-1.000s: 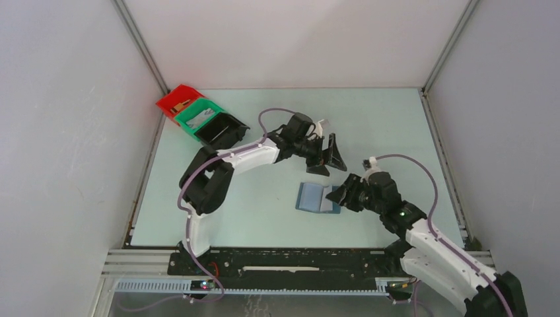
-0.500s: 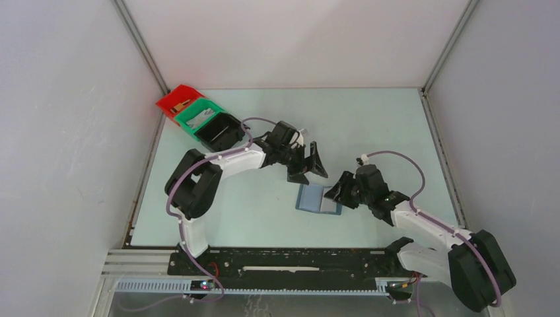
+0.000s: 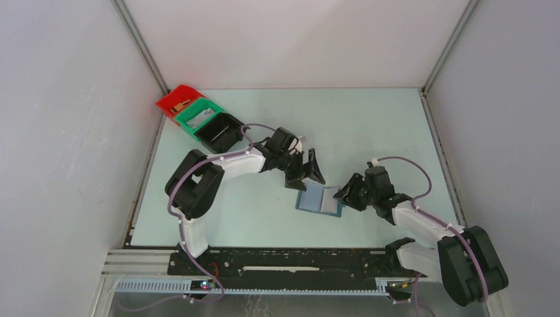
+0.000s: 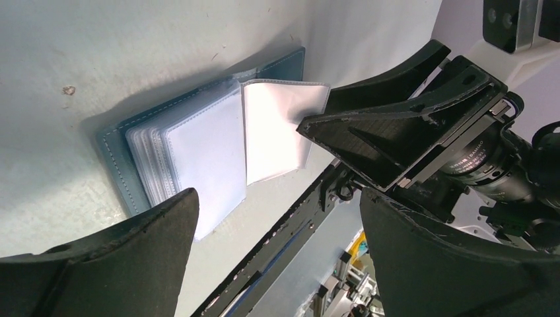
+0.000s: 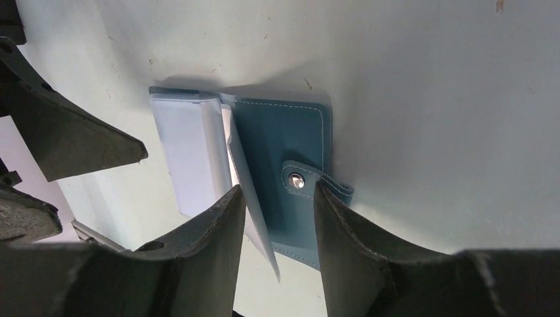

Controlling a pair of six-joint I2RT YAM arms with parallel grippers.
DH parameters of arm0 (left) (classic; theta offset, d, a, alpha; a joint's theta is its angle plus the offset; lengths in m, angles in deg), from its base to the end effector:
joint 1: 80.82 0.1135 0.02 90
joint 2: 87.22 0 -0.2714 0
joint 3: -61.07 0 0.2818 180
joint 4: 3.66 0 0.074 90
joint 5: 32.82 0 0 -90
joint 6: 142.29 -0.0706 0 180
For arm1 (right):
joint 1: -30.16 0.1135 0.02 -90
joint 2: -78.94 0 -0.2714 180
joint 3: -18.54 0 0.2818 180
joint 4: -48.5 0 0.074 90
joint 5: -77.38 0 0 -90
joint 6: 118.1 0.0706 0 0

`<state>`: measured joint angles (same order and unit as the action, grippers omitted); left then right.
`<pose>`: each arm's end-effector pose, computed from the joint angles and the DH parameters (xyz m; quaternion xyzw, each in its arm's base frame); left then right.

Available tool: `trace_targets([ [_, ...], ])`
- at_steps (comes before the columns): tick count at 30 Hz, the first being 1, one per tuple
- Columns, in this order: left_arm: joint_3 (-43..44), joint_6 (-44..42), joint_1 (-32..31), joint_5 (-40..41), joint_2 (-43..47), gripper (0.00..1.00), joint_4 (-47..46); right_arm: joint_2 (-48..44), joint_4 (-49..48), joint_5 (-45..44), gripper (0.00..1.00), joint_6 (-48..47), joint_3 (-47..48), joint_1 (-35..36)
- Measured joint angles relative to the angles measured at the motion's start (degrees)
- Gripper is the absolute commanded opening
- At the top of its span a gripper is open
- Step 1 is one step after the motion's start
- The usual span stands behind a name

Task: Take the credit cards out of the card holder
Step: Open the card holder at the center of the board.

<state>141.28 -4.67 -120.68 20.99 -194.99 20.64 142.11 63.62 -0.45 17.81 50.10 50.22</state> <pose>0.3061 -0.3099 0.1386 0.0405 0.9032 -0.4268 0.0214 0.2161 0.0948 0.1038 0.1687 0.9096 0.2822 0.2539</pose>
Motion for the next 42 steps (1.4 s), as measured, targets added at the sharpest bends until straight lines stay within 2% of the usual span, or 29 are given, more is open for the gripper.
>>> trace_targets([
  [16, 0.0, -1.6, -2.9, 6.5, -0.2, 0.98, 3.6, 0.3, -0.9, 0.6, 0.55, -0.2, 0.0, -0.1],
  [22, 0.5, -1.6, -4.6, 4.5, -0.9, 0.98, 3.3, 0.1, -0.7, 0.6, 0.55, -0.2, 0.0, -0.1],
  [29, 2.3, 1.2, -5.9, -0.9, -1.1, 0.99, -1.4, -1.3, 0.1, 0.3, 0.55, -0.2, -0.5, -0.1],
  [35, 7.0, 4.5, -7.1, -5.1, -3.9, 0.99, -6.9, -6.3, 3.7, -0.1, 0.56, -0.1, -1.5, -0.7],
  [42, 11.8, 6.5, -8.9, -7.3, -10.1, 0.98, -8.4, -20.9, 10.4, -1.1, 0.58, -0.2, -2.5, -4.1],
])
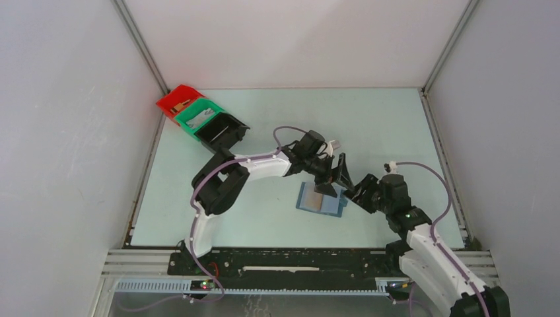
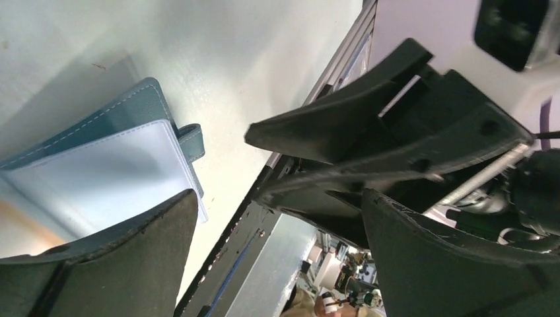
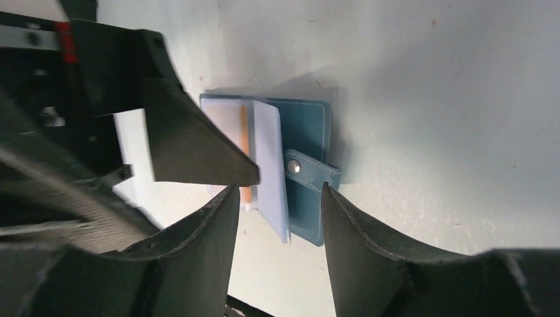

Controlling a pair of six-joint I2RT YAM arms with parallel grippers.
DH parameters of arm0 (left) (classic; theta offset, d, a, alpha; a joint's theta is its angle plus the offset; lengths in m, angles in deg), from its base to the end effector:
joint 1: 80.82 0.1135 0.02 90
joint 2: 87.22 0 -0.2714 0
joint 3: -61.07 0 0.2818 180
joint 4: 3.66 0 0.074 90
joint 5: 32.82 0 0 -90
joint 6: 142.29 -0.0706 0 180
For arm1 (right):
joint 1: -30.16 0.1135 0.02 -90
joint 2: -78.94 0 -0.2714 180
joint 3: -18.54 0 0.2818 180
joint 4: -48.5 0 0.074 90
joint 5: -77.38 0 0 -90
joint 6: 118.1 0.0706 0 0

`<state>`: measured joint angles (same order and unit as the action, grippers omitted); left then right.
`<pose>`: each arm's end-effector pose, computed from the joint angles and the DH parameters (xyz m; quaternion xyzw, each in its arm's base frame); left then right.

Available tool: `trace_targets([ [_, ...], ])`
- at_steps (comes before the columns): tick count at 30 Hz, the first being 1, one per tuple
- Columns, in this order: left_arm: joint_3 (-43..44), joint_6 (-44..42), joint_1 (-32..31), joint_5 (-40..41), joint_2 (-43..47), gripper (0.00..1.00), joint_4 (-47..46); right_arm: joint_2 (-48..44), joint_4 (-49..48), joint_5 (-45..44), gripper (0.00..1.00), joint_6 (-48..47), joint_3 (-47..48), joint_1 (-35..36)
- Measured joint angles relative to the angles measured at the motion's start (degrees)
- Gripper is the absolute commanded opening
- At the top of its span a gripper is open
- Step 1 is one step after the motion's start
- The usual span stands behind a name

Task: Take the credit cards out of the card holder
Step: Open the card holder at the center of the board.

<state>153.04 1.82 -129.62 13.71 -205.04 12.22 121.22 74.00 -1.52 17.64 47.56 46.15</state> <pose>0.2887 -0.4035 0.1473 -0.1120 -0.8538 0.5076 0.0276 0.1935 0.0696 0.1417 0.1900 0.8781 0.2956 0.3247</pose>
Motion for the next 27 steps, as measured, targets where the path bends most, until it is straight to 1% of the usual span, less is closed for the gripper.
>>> trace_targets([
  [2, 0.7, 0.3, -0.5, -0.6, -1.2, 0.98, -0.1, -3.2, 1.2, 0.1, 0.54, 0.0, -0.2, -0.4],
  [5, 1.3, 1.0, -1.0, -1.2, -2.3, 0.98, -0.2, -5.2, 2.2, 1.4, 0.43, -0.2, -1.0, -0.6],
  [6, 1.3, 1.0, -1.1, -1.1, -2.3, 0.98, -0.1, -5.2, 2.1, 2.1, 0.37, -0.3, -1.1, -0.6],
  [8, 1.3, 0.9, -1.0, -0.3, -2.4, 0.98, 0.5, -4.5, 0.9, 3.9, 0.29, -0.2, -1.4, -0.6],
  [10, 1.3, 0.5, -0.7, 0.6, -2.2, 0.99, 1.3, -3.1, -0.5, 5.3, 0.23, -0.2, -1.5, -0.4],
  [13, 1.2, -0.7, 0.5, 2.9, -0.3, 0.99, 4.2, 0.9, -4.2, 7.6, 0.22, -0.2, -1.5, 1.4],
  [16, 0.9, -1.7, 3.6, 4.8, 3.3, 0.99, 5.2, 3.2, -6.4, 9.6, 0.22, -0.3, -1.3, 4.2],
  [22, -1.2, -3.8, 7.9, 7.0, 9.2, 0.99, 6.5, 8.8, -11.0, 10.2, 0.21, -0.1, 1.2, 6.7],
  [24, -2.3, -4.5, 8.1, 7.3, 9.9, 0.99, 7.1, 11.8, -12.0, 9.4, 0.17, 0.1, 2.4, 6.9],
  [27, -4.1, -5.3, 7.8, 7.8, 10.0, 1.00, 8.7, 16.7, -11.8, 8.0, 0.13, 0.1, 3.2, 6.4],
])
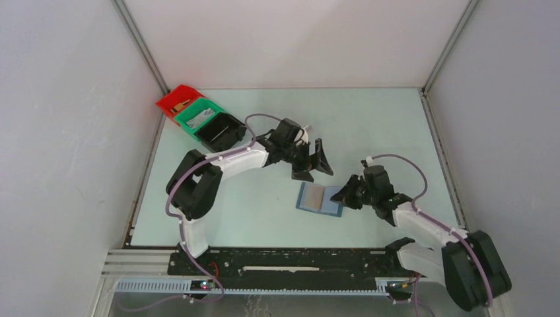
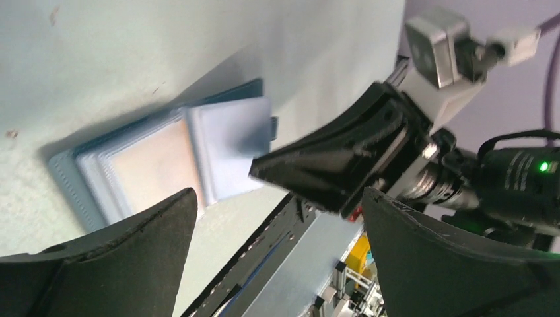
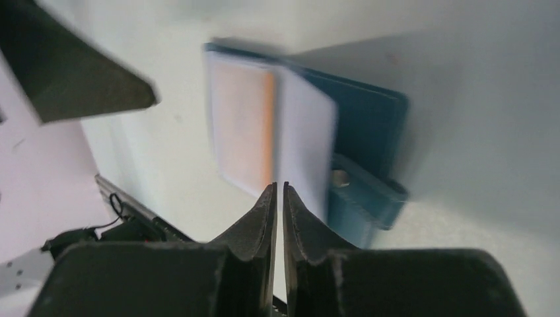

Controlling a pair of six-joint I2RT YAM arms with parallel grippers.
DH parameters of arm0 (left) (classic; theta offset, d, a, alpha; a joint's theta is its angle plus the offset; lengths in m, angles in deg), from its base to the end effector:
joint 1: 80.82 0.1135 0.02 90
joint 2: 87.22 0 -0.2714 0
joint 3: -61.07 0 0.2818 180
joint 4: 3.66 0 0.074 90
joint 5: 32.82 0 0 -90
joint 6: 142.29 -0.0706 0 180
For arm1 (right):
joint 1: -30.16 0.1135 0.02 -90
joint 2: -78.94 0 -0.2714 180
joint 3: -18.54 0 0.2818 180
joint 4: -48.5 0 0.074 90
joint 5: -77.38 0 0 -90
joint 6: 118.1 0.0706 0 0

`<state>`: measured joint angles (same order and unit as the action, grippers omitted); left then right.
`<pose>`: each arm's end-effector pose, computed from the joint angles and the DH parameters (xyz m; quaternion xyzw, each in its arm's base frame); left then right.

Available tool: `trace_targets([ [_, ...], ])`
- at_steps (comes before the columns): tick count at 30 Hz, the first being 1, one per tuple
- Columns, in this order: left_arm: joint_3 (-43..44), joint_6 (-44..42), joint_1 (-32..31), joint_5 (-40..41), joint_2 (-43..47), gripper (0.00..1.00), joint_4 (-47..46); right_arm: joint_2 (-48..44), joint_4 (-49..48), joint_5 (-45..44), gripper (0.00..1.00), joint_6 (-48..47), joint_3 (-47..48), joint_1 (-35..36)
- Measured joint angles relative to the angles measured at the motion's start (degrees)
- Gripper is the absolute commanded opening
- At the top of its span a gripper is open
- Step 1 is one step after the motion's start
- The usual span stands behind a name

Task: Take the credit cards out of the card holder
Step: Open the card holder at the center of the board.

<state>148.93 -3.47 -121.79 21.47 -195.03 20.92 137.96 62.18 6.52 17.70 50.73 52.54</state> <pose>0.3215 -0.3337 0.1836 0.0581 0.8839 -0.4600 0.0610 0.2119 0.1123 0.1276 0.1136 0.8910 0.3564 0.2572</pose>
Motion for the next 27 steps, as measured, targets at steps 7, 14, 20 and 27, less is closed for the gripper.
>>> trace_targets([
  [7, -1.7, -2.3, -0.2, 2.1, 0.0, 1.00, 5.0, 9.4, 2.2, -0.8, 0.13, -0.5, 0.4, -4.3],
  [14, -1.7, -3.8, -0.3, 2.1, -0.7, 1.00, 5.6, 11.7, 0.9, -0.1, 0.13, -0.7, 1.2, -4.3],
  [20, -1.7, -4.3, -0.8, 2.0, -2.0, 1.00, 6.0, 12.7, -0.5, 0.4, 0.13, -0.7, 1.2, -4.3],
  [27, -1.7, -5.9, -2.1, 4.8, -3.6, 1.00, 9.5, 12.8, -0.6, 0.5, 0.13, -0.7, 1.2, -4.4],
])
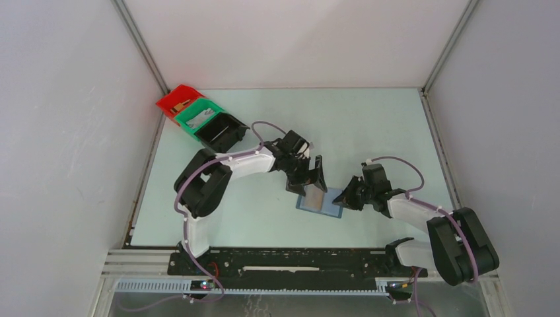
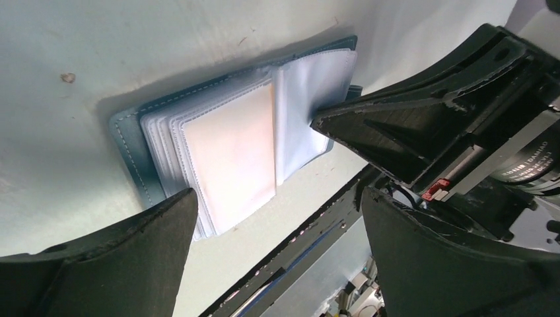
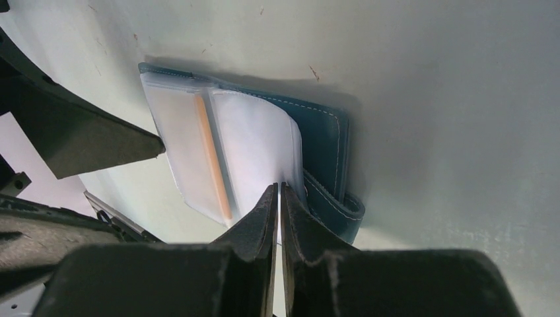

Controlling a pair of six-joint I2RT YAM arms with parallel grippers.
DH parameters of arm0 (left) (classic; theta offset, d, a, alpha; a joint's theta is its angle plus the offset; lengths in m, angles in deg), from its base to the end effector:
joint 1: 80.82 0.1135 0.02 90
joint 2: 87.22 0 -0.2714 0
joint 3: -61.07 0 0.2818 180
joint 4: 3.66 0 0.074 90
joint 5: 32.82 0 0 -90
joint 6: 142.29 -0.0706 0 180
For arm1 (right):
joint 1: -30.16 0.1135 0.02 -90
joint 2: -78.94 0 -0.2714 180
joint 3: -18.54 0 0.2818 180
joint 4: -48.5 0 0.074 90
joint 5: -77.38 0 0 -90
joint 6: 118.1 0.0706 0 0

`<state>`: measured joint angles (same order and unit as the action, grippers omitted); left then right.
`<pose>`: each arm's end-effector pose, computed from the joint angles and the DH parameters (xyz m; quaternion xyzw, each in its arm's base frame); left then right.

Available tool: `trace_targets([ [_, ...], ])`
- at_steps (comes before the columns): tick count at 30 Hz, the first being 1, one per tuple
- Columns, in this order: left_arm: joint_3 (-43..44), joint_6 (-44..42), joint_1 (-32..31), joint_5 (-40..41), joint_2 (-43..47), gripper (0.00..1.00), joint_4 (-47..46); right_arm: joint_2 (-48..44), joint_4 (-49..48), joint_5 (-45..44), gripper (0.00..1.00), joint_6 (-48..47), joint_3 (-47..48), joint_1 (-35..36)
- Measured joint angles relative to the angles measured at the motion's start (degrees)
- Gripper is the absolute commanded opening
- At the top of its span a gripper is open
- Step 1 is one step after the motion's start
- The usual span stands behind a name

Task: Take the credit cards out of the card holder
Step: Open the card holder at the center of the board.

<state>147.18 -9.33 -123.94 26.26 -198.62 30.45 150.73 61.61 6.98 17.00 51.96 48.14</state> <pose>0.2981 -0.3288 0.1300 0.0716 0.9296 -0.3615 0.0104 0.2244 0.0977 0.0865 0.1635 0.9175 0.3070 0.1930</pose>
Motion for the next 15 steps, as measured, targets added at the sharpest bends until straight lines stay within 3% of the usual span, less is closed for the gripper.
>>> trace_targets([
  [15, 2.1, -0.5, -1.9, 1.8, -0.7, 1.00, 1.6, -1.2, 1.3, -1.1, 0.13, -0.3, 0.0, -0.4],
])
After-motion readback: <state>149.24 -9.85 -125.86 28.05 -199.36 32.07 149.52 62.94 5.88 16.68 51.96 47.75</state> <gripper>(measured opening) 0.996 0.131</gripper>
